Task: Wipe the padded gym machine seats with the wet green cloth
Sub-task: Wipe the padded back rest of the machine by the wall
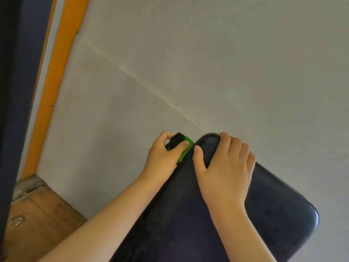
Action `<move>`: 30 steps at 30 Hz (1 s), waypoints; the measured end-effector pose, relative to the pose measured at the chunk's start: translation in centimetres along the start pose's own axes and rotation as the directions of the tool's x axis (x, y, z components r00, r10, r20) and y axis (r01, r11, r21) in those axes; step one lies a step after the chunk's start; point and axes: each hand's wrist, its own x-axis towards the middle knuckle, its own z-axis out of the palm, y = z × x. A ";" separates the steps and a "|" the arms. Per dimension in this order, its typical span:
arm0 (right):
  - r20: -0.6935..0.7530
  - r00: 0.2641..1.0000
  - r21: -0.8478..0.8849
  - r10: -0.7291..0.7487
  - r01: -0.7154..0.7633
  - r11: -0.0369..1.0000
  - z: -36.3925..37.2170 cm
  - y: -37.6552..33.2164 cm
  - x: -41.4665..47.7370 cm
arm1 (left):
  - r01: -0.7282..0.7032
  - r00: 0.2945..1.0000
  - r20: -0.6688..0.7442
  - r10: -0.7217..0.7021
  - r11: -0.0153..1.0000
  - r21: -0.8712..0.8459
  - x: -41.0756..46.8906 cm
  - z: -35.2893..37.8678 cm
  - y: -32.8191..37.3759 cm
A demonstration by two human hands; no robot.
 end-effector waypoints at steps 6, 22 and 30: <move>-0.012 1.000 0.006 0.008 -0.008 1.000 0.0 -0.1 0.1 | -0.004 1.000 0.025 0.003 0.998 0.055 -1.0 -1.1 -1.6; -0.031 0.999 0.017 0.011 -0.010 1.000 0.1 -0.2 -0.1 | 0.097 0.992 -0.084 -0.094 0.995 0.026 -2.8 -2.1 -2.7; -0.043 0.999 0.023 0.003 -0.002 1.000 0.1 -0.2 0.0 | -0.083 0.993 -0.081 0.091 0.992 0.098 -1.6 -0.5 -0.6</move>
